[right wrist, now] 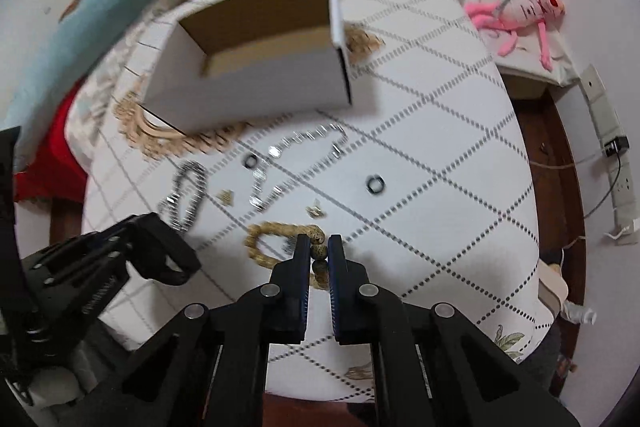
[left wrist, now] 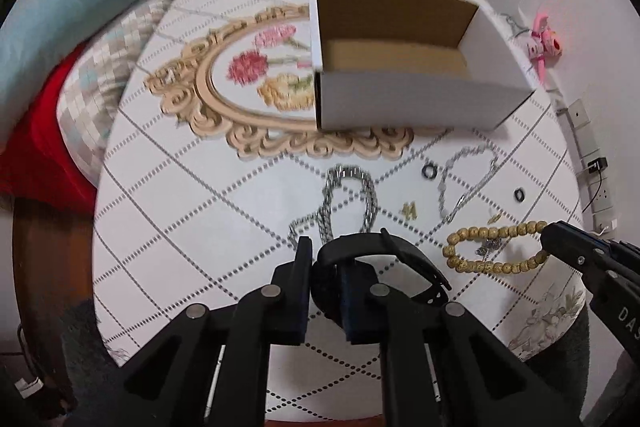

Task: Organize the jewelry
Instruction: 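Grasp the black watch band with the left gripper while the right gripper grasps the wooden bead bracelet, then carry the black band with the left gripper into the box while the right gripper drops the bead bracelet in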

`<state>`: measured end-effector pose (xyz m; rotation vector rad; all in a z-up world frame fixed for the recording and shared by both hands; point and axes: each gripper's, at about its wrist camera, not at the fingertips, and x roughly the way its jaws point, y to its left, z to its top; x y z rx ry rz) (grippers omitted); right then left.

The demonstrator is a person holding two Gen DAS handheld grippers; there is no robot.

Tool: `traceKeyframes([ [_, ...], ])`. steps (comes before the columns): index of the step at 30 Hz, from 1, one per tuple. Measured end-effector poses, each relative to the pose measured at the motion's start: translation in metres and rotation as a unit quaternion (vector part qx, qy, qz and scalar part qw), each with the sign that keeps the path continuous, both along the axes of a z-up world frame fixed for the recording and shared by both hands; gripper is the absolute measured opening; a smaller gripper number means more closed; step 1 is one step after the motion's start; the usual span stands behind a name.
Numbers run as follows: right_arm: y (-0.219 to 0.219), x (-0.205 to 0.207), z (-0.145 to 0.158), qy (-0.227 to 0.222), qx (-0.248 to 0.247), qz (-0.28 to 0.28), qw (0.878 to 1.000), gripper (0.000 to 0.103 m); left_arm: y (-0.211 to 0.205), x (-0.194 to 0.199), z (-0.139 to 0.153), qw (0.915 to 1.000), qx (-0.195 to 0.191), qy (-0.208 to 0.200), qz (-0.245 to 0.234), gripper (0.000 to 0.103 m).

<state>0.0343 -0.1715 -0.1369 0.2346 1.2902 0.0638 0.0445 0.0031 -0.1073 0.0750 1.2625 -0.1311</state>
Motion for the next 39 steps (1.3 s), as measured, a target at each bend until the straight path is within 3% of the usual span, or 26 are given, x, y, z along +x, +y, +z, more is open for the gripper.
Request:
traceKeyframes([
  [4, 0.001, 0.008, 0.022, -0.024, 0.006, 0.014, 1.000, 0.009, -0.010, 0.004, 0.014, 0.9998, -0.009, -0.018, 0.000, 0.009],
  [8, -0.015, 0.028, 0.042, -0.049, 0.007, 0.025, 0.998, 0.009, -0.015, 0.036, 0.015, 0.9991, -0.019, -0.037, 0.002, 0.009],
  [15, -0.020, 0.060, 0.093, -0.104, 0.015, 0.030, 0.994, 0.009, -0.020, 0.064, 0.053, 0.9966, -0.041, -0.071, 0.005, 0.009],
  [22, -0.025, 0.108, 0.126, -0.136, 0.031, 0.032, 0.990, 0.009, -0.028, 0.111, 0.063, 0.9955, -0.052, -0.079, 0.003, 0.009],
  [27, -0.027, 0.147, 0.117, -0.122, 0.042, 0.032, 0.991, 0.009, -0.031, 0.145, 0.049, 0.9964, -0.063, -0.057, 0.002, 0.009],
  [36, -0.033, 0.199, 0.065, -0.062, 0.078, 0.032, 0.995, 0.009, -0.037, 0.188, 0.023, 0.9966, -0.082, 0.002, 0.004, 0.017],
  [37, -0.034, 0.203, 0.059, -0.055, 0.084, 0.033, 0.994, 0.009, -0.036, 0.191, 0.021, 0.9959, -0.090, 0.010, 0.006, 0.023],
  [39, -0.034, 0.211, 0.047, -0.029, 0.094, 0.041, 0.994, 0.010, -0.032, 0.194, 0.020, 0.9951, -0.096, 0.017, 0.013, 0.051],
])
